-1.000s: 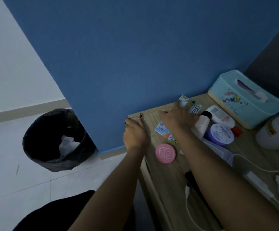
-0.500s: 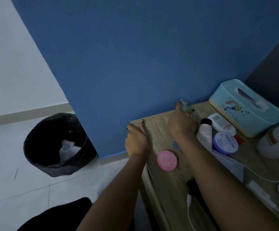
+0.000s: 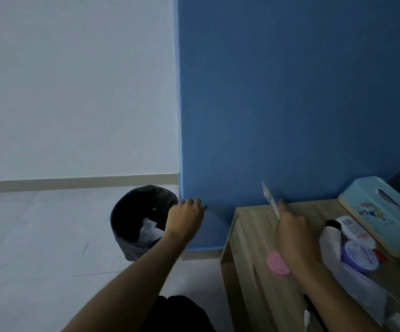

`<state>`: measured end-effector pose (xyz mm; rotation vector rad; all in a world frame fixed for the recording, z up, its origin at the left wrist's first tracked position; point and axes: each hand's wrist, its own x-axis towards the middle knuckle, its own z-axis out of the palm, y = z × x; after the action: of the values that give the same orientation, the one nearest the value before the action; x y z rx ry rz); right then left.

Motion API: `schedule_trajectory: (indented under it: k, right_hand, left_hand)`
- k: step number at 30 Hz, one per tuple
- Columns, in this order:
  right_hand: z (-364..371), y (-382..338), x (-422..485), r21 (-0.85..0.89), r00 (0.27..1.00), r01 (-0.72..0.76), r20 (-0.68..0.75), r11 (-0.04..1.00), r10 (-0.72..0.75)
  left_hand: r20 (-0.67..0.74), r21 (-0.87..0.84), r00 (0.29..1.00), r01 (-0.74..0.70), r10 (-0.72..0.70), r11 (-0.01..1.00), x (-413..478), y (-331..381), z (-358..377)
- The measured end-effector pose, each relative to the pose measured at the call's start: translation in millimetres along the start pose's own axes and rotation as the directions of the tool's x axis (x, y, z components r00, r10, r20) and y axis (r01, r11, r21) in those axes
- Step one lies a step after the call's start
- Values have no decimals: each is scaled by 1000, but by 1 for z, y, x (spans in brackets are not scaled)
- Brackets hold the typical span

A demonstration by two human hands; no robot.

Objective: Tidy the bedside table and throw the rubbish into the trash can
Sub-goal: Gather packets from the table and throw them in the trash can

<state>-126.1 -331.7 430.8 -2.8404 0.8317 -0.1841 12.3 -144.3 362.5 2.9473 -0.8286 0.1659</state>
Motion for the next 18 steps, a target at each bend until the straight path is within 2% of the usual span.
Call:
schedule_trajectory:
  k: [2,3,5,9,11,14,18]
  right_hand:
    - [0,-22,-20,105,997,8,71,994,-16]
    - [3,-33,-28,62,995,59,77,996,-64]
    - [12,-54,-43,-34,981,181,82,983,-178]
    - [35,-105,-66,-55,932,345,135,937,-336]
    - [47,-131,-71,-80,897,431,147,899,-417]
    - [57,-168,-73,-74,859,506,129,859,-495]
    - [91,-217,-56,-34,830,552,114,833,-545]
  left_hand:
    - [-23,142,1000,24,-21,990,-17,-41,-16]
    - [-51,181,998,45,-37,982,-25,-60,-22]
    - [-48,170,996,80,-72,982,-46,-93,-35]
    - [-107,117,982,167,-155,979,-78,-141,-43]
    - [-100,171,977,206,-191,964,-90,-162,-38]
    - [-135,210,964,253,-228,945,-97,-189,-24]
    - [-134,165,953,292,-272,942,-93,-222,0]
